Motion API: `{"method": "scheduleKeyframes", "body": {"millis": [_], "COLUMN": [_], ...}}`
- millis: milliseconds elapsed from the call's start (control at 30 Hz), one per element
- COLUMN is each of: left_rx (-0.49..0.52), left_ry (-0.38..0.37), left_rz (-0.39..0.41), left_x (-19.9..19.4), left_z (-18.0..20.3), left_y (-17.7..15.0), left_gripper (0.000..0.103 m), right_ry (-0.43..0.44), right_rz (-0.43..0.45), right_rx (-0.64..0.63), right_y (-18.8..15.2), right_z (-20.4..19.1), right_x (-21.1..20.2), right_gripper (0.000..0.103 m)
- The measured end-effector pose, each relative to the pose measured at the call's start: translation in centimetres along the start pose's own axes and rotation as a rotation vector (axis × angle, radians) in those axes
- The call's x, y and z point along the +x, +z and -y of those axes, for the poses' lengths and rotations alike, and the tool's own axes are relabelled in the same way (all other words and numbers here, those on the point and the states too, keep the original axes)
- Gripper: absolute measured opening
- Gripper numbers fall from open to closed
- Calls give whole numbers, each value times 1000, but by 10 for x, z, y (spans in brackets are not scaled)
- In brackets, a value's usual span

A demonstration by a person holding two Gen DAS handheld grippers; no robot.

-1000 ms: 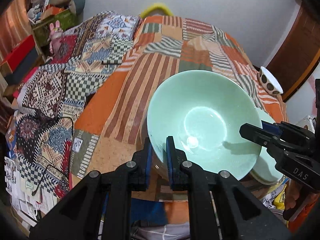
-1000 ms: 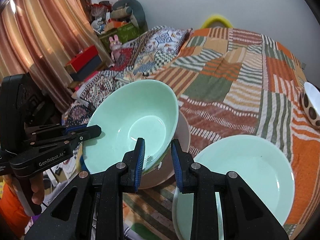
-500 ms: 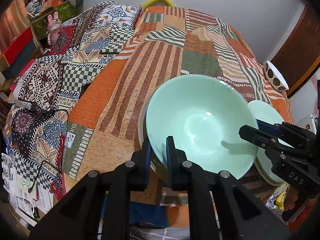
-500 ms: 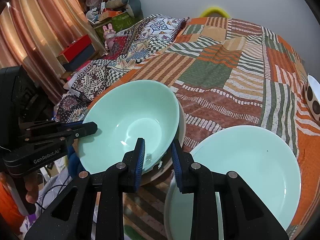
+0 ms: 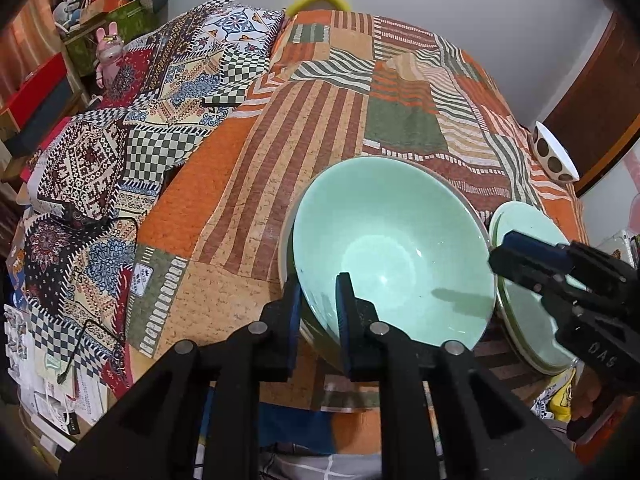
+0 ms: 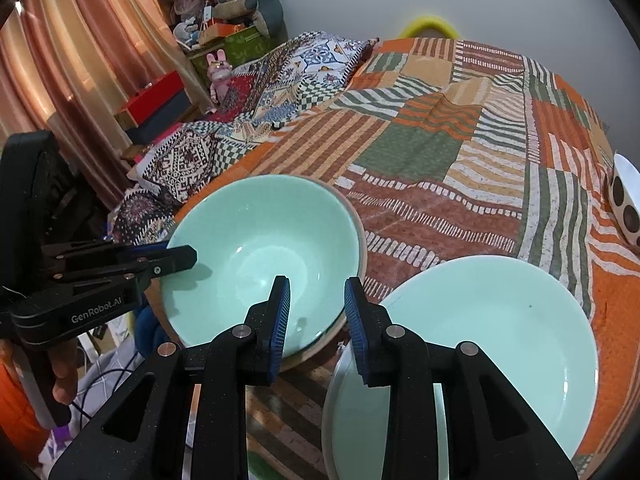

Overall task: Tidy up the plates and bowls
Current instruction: 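Lower the pale green bowl into the pale pink bowl and open both grippers, then move both grippers to the white spotted bowl and close on its rim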

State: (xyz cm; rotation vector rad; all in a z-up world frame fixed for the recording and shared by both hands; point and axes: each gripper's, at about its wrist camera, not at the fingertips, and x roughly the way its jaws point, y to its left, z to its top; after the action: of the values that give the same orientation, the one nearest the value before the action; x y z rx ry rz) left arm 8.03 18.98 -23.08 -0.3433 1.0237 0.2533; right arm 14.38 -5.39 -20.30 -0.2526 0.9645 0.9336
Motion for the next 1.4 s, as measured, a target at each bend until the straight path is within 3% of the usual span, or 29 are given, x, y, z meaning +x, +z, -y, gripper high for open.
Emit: {"method": "scheduleKeyframes", "body": {"millis": [100, 333, 500, 700, 800, 867, 1133, 1400], "left_rx": [24, 67, 130, 220, 249, 271, 360, 379], "left_ry": [45, 64, 39, -17, -62, -87, -181, -256], "left_rz": [39, 150, 233, 326, 363, 374, 359, 299], "left_x": [-11, -50, -77, -101, -109, -111, -89, -48], "left_z": [4, 18, 48, 102, 130, 149, 235, 287], "left_y": [2, 14, 28, 49, 57, 62, 93, 134], "left_gripper": [17, 23, 29, 37, 46, 54, 56, 61], "right_ry": [-4, -25, -48, -113, -158, -199, -307, -384], "right_rz": [22, 91, 169, 271, 327, 372, 449, 464], "right_rx": [-6, 9, 46, 110, 133, 154, 217, 276], "right_y": [2, 6, 8, 8, 7, 6, -4, -1], "right_z": [1, 13, 31, 66, 85, 101, 152, 201], "right_x": [-9, -40, -71, -115, -141, -161, -206, -220], "right_gripper": [28, 33, 44, 44, 47, 51, 53, 60]}}
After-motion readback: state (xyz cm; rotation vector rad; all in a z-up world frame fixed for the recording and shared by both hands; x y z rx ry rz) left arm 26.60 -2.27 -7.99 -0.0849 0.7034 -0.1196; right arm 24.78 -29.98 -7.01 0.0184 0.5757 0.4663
